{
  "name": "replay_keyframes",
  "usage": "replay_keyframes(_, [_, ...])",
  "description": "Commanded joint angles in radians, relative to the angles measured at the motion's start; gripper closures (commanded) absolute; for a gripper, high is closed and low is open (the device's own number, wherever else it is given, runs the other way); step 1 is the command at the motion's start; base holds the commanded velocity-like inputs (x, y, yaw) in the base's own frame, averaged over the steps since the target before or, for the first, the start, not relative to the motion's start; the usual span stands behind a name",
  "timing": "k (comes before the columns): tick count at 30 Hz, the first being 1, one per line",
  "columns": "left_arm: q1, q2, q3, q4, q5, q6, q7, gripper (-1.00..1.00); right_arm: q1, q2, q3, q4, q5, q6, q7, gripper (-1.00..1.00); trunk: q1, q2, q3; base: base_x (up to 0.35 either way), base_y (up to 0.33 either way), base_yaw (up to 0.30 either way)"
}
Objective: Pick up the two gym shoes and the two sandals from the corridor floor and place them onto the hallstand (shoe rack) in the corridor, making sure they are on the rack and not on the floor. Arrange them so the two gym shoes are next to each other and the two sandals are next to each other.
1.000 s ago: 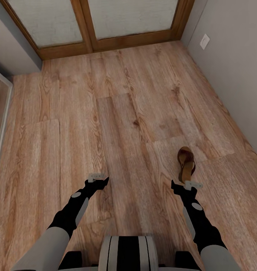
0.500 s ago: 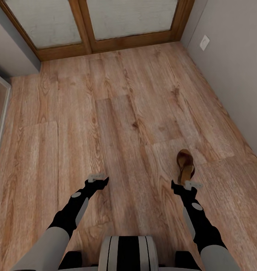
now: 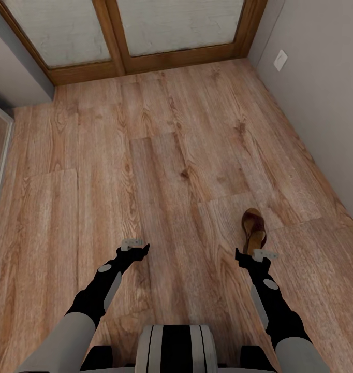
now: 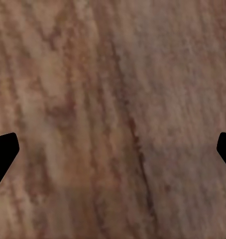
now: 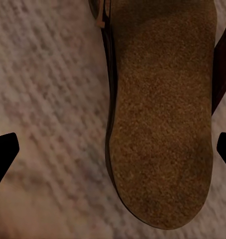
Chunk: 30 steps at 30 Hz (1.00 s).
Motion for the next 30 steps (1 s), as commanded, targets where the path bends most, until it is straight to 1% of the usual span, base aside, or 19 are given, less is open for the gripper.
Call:
replay_keyframes(1, [0.0,-0.001,0.005,-0.002,0.002,0.007,-0.007,-1.0,0.0,0.001,-0.002,-0.001,0.003,0.001,-0.001,-1.0,0.0,0.0,0.0,0.002,-0.001,0.0])
replay_keyframes(23, [0.0,-0.001,0.005,-0.003,0.001,0.007,-0.007,-1.0,0.0,0.001,-0.004,-0.001,0.003,0.001,-0.001,-1.0,0.0,0.0,0.0,0.008,-0.007,0.0])
replay_keyframes(28, [0.0,-0.001,0.005,-0.003,0.001,0.007,-0.007,-1.0,0.0,0.001,-0.034,-0.001,0.003,0.001,-0.001,-1.0,0.0,0.0,0.0,0.0,0.0,0.0])
replay_keyframes(30, [0.0,-0.001,0.005,-0.003,0.001,0.007,-0.007,-1.0,0.0,0.001,-0.064,-0.001,0.003,0.001,-0.001,-1.0,0.0,0.0,0.0,0.0,0.0,0.0])
